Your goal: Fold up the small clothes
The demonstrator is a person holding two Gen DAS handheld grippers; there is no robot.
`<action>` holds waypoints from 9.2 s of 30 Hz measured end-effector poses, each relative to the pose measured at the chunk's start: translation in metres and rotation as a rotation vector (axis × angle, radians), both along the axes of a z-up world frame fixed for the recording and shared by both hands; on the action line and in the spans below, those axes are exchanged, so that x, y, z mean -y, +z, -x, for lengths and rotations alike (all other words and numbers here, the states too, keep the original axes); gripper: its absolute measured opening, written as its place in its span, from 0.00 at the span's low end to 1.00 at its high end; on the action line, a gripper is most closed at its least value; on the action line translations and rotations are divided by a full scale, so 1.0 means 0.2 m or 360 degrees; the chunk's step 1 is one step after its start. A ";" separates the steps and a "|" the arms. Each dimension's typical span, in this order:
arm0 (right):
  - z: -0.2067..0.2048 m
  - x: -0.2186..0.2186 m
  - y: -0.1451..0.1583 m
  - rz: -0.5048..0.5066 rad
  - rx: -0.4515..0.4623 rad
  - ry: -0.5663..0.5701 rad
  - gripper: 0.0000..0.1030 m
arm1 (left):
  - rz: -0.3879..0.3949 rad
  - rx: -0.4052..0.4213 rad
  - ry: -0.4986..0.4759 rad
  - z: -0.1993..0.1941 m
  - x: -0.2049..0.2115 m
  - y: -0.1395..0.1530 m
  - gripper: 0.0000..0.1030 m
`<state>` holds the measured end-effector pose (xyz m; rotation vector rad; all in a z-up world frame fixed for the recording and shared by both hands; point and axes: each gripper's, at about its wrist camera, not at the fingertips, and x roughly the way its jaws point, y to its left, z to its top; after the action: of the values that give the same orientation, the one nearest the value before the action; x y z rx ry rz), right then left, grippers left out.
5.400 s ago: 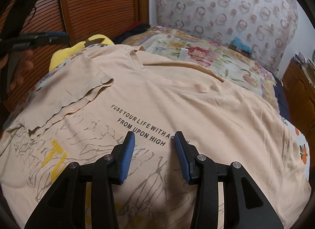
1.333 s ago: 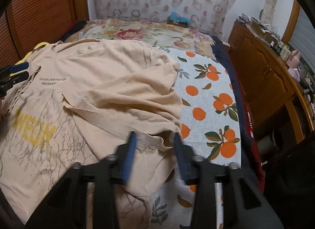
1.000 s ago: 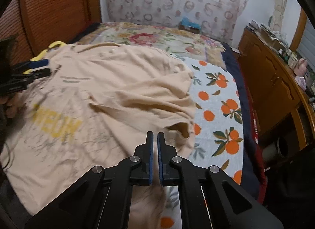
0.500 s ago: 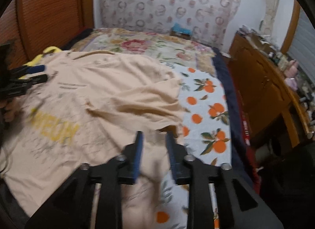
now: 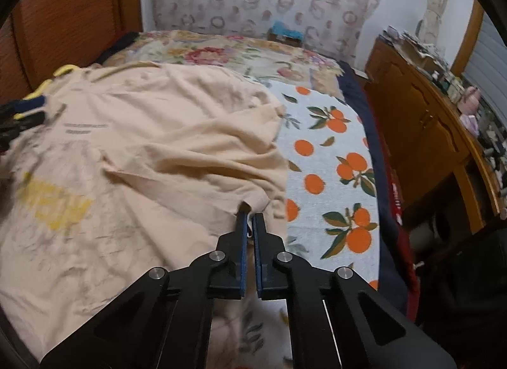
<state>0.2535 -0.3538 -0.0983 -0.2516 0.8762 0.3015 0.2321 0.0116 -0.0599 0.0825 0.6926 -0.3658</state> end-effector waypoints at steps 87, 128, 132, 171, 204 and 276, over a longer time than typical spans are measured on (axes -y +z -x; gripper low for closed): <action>0.14 -0.25 0.13 -0.0314 0.0117 0.0474 0.30 | -0.0107 -0.0235 0.0134 0.11 -0.05 0.02 0.48; -0.26 -0.23 0.02 -0.0193 0.0069 0.0344 0.42 | -0.0039 -0.0263 0.0444 -0.08 -0.57 -0.09 0.48; -0.38 -0.16 -0.01 -0.0227 0.0040 0.0261 0.42 | -0.0052 -0.0290 0.0489 -0.13 -0.63 -0.12 0.48; -0.67 -0.15 -0.11 -0.0280 -0.0019 0.0197 0.69 | -0.0037 -0.0281 0.0551 -0.33 -0.80 -0.21 0.43; 0.64 0.23 0.21 -0.0496 0.0233 0.0376 0.03 | 0.0183 0.0088 0.0404 1.14 -0.53 0.19 0.05; 0.47 0.05 -0.11 -0.0254 -0.0011 0.0490 0.05 | 0.0190 -0.0229 0.0305 0.92 -0.51 -0.06 0.08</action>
<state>0.1590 -0.3648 -0.1211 -0.2372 0.8151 0.6562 0.0474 0.1130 -0.0715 -0.1238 0.8122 -0.2298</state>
